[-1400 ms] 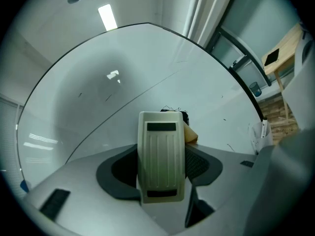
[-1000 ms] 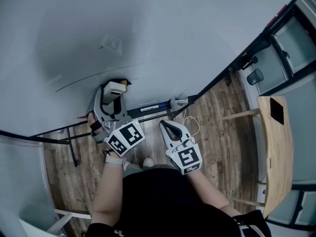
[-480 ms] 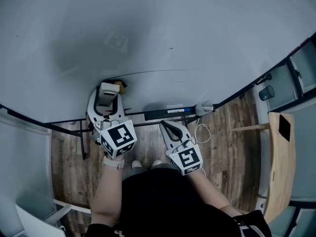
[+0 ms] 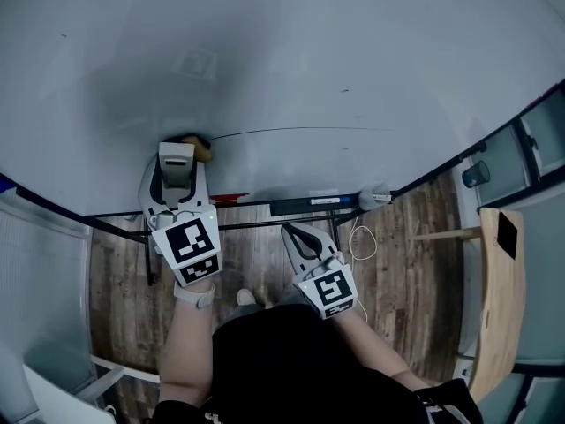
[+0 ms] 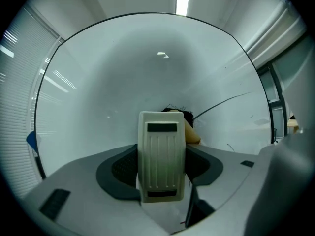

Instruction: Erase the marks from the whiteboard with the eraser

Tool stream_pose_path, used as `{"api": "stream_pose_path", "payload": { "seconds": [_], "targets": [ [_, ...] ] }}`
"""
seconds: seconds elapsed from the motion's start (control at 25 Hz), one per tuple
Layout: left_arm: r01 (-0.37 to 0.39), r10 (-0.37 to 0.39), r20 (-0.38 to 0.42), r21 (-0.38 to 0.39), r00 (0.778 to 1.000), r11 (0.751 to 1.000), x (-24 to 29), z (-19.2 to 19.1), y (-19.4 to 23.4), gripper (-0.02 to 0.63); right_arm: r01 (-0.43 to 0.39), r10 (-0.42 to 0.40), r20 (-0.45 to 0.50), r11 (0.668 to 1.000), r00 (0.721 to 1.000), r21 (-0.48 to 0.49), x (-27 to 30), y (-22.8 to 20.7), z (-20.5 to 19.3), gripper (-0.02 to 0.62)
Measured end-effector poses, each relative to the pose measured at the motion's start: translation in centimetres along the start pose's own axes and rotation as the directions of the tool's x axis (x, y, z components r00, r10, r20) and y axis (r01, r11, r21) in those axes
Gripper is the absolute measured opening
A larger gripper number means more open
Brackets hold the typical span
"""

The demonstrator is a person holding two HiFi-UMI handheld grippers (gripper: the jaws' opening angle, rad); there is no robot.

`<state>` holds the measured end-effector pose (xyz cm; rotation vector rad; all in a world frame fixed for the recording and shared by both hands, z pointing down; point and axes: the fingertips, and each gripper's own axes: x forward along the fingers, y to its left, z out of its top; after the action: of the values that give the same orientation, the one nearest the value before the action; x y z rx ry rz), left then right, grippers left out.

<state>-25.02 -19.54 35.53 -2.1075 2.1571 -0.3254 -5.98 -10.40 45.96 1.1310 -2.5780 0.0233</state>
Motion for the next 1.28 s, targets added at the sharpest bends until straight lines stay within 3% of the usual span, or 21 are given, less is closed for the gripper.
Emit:
{"api": "stream_pose_path", "payload": {
  "seconds": [0.2,0.32,0.64,0.92,1.12,1.28],
  "targets": [
    [-0.066,0.068,-0.031,0.053,0.997,0.996,0.1,0.4,-0.9,0.265,0.006,-0.006,-0.001,1.0,1.0,-0.004,-0.9,-1.2,-0.3,0.026],
    [-0.101,0.107,-0.034,0.13,0.994,0.986,0.3,1.7,-2.4,0.265,-0.002,0.002,-0.005,1.0,1.0,-0.011,-1.9,-2.4,-0.7,0.026],
    [-0.213,0.239,-0.048,0.312,0.97,0.926,0.4,4.0,-5.6,0.261,-0.01,0.01,-0.006,1.0,1.0,0.0,-5.8,-7.0,-2.2,0.026],
    [-0.232,0.284,-0.054,0.446,0.957,0.865,1.1,6.2,-11.8,0.259,-0.025,0.025,-0.005,1.0,1.0,0.002,-9.0,-11.7,-3.5,0.026],
    [-0.285,0.354,-0.081,0.443,0.932,0.85,1.1,7.5,-14.4,0.258,-0.026,0.027,-0.008,1.0,1.0,0.007,-11.3,-15.4,-4.8,0.026],
    [-0.315,0.388,-0.104,0.415,0.916,0.854,1.3,7.9,-15.8,0.256,-0.045,0.045,-0.008,0.999,0.999,0.0,-12.9,-17.8,-5.6,0.025]
  ]
}}
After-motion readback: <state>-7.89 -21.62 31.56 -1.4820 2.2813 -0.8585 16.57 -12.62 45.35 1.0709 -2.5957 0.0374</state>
